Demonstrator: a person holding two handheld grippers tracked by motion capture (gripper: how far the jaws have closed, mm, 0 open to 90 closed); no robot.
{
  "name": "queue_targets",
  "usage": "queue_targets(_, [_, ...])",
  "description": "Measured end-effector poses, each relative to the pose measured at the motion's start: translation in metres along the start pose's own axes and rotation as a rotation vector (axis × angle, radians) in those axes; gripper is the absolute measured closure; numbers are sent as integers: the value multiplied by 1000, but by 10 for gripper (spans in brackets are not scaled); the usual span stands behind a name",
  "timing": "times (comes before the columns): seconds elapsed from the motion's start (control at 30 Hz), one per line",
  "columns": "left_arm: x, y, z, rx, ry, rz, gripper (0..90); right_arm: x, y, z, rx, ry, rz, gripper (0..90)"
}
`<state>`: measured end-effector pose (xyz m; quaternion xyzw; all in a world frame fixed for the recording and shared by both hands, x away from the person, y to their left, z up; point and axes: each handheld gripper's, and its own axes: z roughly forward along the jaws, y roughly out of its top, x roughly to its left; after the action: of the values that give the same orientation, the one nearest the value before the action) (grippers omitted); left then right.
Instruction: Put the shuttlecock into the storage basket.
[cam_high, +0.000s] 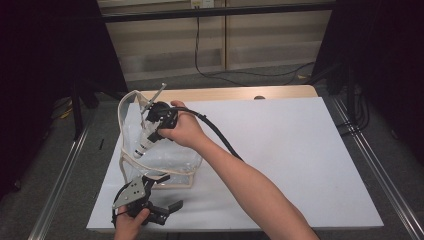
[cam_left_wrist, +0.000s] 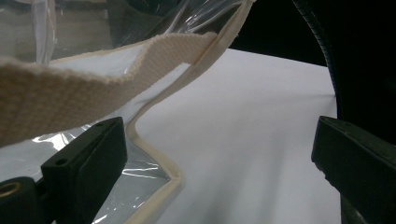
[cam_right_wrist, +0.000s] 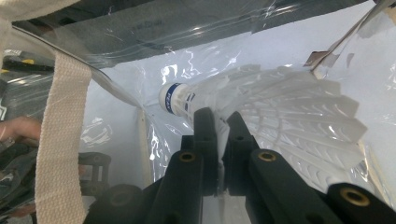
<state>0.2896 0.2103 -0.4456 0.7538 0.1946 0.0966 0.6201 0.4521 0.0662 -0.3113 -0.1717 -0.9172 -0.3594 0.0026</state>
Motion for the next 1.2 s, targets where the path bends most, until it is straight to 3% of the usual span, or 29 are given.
queue_targets(1.2, [1, 0, -1, 1, 2, 2, 37, 0, 2, 6, 35, -4, -9, 857])
